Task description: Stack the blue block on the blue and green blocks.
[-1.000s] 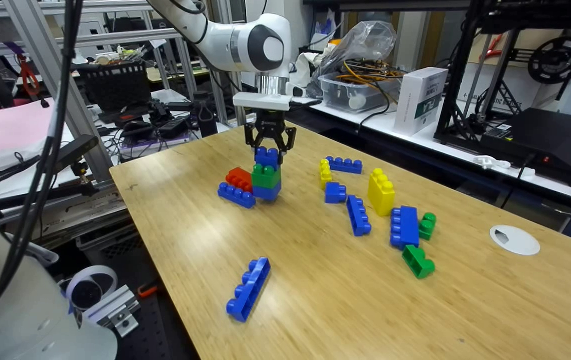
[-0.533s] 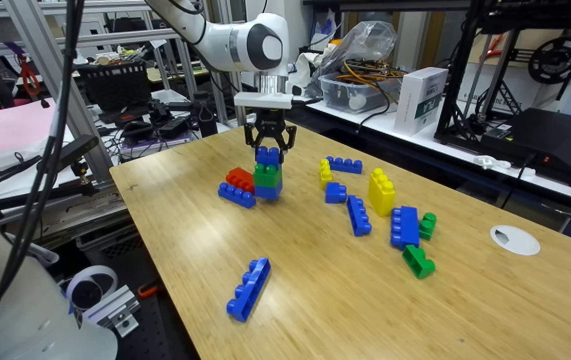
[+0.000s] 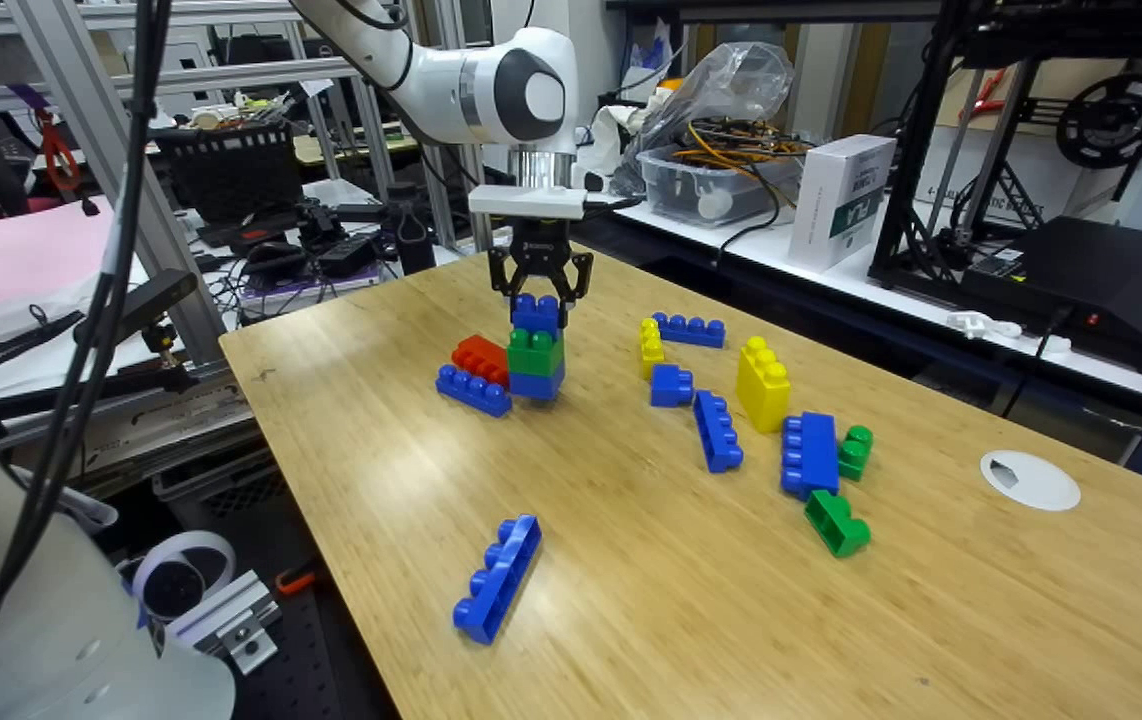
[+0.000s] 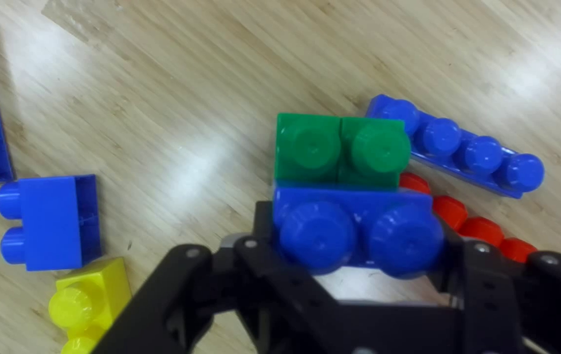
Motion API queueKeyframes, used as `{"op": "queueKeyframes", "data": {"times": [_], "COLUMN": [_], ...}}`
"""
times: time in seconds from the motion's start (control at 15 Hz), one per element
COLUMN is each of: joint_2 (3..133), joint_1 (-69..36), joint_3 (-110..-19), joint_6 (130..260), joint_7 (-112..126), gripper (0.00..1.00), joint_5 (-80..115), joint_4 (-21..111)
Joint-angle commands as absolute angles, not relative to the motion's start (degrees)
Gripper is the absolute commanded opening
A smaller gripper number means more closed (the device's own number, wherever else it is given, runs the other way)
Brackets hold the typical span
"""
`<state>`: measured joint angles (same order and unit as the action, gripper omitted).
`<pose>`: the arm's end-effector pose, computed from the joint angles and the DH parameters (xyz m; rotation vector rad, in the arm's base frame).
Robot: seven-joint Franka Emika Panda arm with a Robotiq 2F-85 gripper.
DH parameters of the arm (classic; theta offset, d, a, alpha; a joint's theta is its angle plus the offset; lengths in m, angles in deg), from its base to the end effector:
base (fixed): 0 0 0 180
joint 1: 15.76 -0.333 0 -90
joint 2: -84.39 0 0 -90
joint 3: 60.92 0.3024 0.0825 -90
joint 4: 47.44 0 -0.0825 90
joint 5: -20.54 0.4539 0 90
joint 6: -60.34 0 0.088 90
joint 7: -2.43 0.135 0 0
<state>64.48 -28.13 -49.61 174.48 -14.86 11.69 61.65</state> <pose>0.5886 0.2438 0.2188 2.8046 1.1743 -0.3760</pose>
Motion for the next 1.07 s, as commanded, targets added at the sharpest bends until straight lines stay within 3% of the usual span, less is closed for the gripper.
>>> {"op": "queueKeyframes", "data": {"times": [0.0, 0.2, 0.27, 1.0], "joint_2": [64.42, 64.42, 64.46, 62.12], "joint_1": [-27.89, -27.89, -28.0, -30.47], "joint_3": [-49.3, -49.3, -49.26, -48.43], "joint_6": [174.34, 174.34, 174.75, 180.2], "joint_7": [-14.77, -14.77, -14.8, -14.55], "gripper": [0.7, 0.7, 0.45, 0.45], "joint_5": [11.59, 11.59, 11.36, 8.56], "joint_4": [61.52, 61.52, 61.59, 59.64]}}
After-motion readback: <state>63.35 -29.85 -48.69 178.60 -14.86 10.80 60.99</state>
